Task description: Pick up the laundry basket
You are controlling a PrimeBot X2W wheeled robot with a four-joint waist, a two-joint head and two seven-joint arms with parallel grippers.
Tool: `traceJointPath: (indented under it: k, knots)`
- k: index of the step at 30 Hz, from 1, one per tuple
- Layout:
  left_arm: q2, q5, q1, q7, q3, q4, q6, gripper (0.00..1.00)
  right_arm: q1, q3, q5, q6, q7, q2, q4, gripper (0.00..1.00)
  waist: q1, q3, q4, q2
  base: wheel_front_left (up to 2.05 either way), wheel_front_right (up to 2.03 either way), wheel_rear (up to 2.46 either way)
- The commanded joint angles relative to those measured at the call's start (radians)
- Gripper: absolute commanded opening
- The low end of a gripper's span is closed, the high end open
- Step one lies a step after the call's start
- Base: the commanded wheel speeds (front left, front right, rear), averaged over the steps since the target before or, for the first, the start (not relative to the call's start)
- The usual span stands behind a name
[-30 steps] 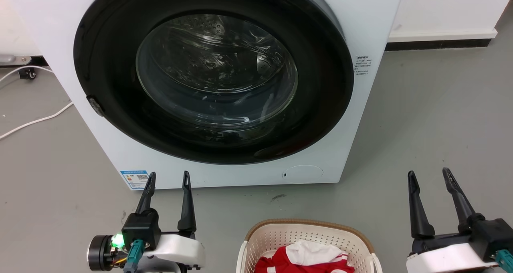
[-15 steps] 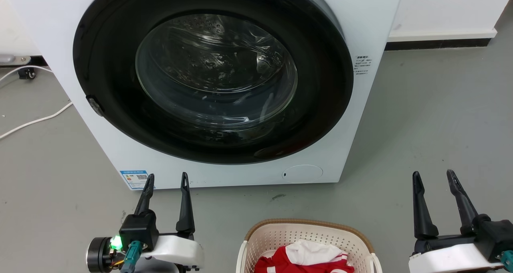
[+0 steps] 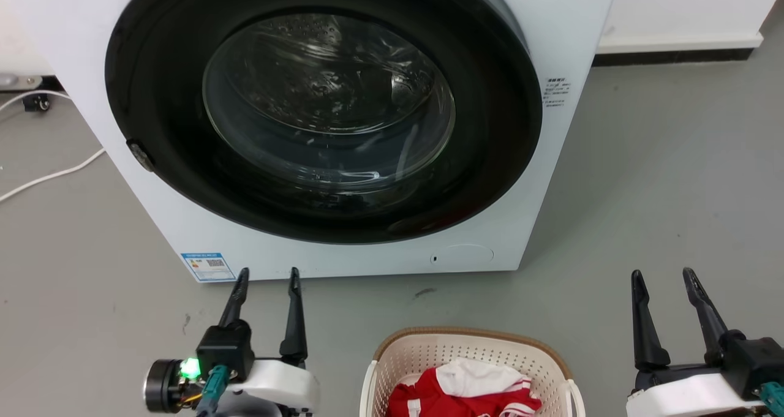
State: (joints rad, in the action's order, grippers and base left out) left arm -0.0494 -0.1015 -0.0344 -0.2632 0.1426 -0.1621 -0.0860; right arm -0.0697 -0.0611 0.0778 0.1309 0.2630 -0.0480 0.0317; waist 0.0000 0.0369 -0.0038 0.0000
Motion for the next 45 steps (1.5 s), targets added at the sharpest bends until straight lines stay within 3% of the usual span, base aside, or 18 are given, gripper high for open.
traceJointPath:
  k: [1,14,25,35,45]
  knots:
    - [-0.002,0.003,-0.024,-0.003,0.008,-0.018,0.010,1.00,0.022,-0.006,-0.014,0.000,0.003,-0.004,0.016,1.00,0.0000,0.018,-0.002,0.0000,0.00,0.00,0.00]
    - [-0.002,-0.026,-0.198,-0.002,0.101,-0.290,0.110,1.00,0.143,-0.059,-0.145,0.000,0.003,-0.003,0.262,1.00,0.0000,0.199,-0.031,0.0000,0.00,0.00,0.00]
    - [-0.001,-0.069,-0.403,-0.002,0.186,-0.664,0.174,1.00,0.299,-0.081,-0.196,0.000,0.003,-0.003,0.532,1.00,0.0000,0.394,-0.056,0.0000,0.00,0.00,0.00]
    - [-0.002,-0.100,-0.590,0.003,0.256,-0.935,0.200,1.00,0.452,-0.068,-0.234,0.000,0.003,-0.003,0.747,1.00,0.0000,0.559,-0.067,0.0000,0.00,0.00,0.00]
    - [-0.002,-0.141,-0.708,0.028,0.312,-1.046,0.212,1.00,0.575,-0.060,-0.262,0.000,0.003,-0.003,0.897,1.00,0.0000,0.694,-0.065,0.0000,0.00,0.00,0.00]
